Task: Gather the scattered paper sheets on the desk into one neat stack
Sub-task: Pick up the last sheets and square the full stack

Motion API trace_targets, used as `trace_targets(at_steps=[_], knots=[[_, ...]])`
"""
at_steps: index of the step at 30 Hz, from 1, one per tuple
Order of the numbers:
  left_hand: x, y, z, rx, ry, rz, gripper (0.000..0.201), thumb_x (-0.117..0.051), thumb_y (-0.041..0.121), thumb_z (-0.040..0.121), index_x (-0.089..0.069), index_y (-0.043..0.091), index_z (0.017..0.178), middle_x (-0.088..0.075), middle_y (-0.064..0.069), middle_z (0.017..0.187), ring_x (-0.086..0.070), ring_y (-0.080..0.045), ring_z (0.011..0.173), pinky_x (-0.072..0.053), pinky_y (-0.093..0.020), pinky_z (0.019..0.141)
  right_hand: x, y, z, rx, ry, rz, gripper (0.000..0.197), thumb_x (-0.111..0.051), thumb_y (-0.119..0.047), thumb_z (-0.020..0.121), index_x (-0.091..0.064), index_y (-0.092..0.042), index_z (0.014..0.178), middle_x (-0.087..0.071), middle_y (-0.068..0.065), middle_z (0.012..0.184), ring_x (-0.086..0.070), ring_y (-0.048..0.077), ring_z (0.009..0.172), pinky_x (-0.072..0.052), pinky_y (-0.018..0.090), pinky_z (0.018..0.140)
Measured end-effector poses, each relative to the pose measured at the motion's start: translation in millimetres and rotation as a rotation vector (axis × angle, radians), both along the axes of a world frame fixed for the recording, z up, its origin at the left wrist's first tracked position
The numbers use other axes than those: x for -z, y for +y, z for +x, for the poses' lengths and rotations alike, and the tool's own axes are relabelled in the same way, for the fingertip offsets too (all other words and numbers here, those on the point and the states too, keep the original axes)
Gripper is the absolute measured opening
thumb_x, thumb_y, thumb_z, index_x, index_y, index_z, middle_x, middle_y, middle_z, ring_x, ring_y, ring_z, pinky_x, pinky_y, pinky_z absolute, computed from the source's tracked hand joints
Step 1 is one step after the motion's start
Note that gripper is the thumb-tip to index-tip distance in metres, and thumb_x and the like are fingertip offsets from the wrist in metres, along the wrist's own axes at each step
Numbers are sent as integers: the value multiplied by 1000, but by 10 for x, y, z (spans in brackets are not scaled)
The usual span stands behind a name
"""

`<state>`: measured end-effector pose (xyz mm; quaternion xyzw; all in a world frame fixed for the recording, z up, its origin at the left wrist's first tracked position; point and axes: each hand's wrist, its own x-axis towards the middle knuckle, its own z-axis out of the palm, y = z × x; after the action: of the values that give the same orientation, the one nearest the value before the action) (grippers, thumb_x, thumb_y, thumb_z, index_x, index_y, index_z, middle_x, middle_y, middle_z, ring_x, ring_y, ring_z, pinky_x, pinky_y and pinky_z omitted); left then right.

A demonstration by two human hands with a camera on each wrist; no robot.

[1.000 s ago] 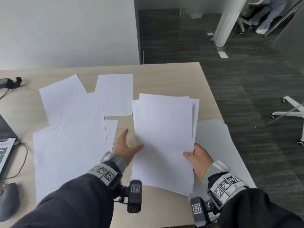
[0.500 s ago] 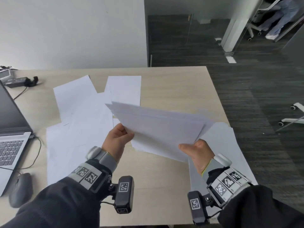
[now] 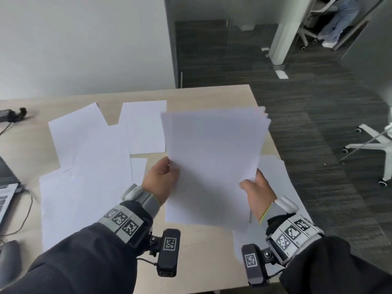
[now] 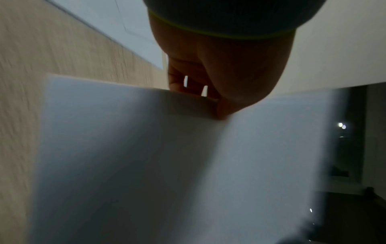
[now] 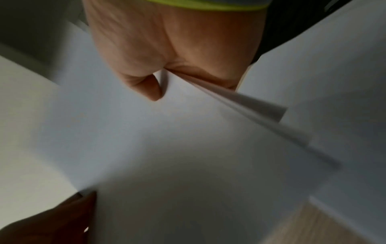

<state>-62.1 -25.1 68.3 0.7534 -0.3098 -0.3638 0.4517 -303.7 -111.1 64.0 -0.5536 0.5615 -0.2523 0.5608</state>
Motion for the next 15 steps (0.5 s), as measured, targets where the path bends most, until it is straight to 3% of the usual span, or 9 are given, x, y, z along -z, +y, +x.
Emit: trace_targets(at_steps=[3, 6, 10, 15], knots=[[92, -243, -265, 75, 153, 146, 14, -58, 15, 87, -68, 22, 94, -75, -10, 88, -71, -29, 73, -61, -43, 68, 98, -120, -288, 37, 83, 19, 26, -50, -4, 86, -55, -25, 99, -67, 6, 88, -59, 28, 73, -49, 37, 71], [277, -407, -586, 164, 256, 335, 15, -60, 7, 94, -66, 21, 96, -74, -6, 87, -71, -26, 73, -59, -35, 60, 294, -206, -664, 76, 208, 72, 25, -55, -7, 86, -56, -29, 98, -69, 3, 94, -66, 29, 81, -54, 40, 76], [570, -472, -954, 319, 216, 448, 9, -63, 9, 93, -65, 17, 96, -73, -2, 82, -72, -22, 66, -54, -30, 55, 496, -232, -1087, 103, 378, 81, 32, -57, -12, 87, -56, -29, 114, -64, -9, 98, -62, 11, 80, -46, 27, 65], [720, -457, -1206, 506, 86, 491, 6, -64, 24, 94, -64, 25, 100, -75, 4, 89, -75, -16, 77, -63, -35, 65, 645, -183, -1360, 153, 436, 104, 32, -57, -9, 88, -58, -28, 113, -65, -5, 98, -62, 11, 79, -43, 24, 60]])
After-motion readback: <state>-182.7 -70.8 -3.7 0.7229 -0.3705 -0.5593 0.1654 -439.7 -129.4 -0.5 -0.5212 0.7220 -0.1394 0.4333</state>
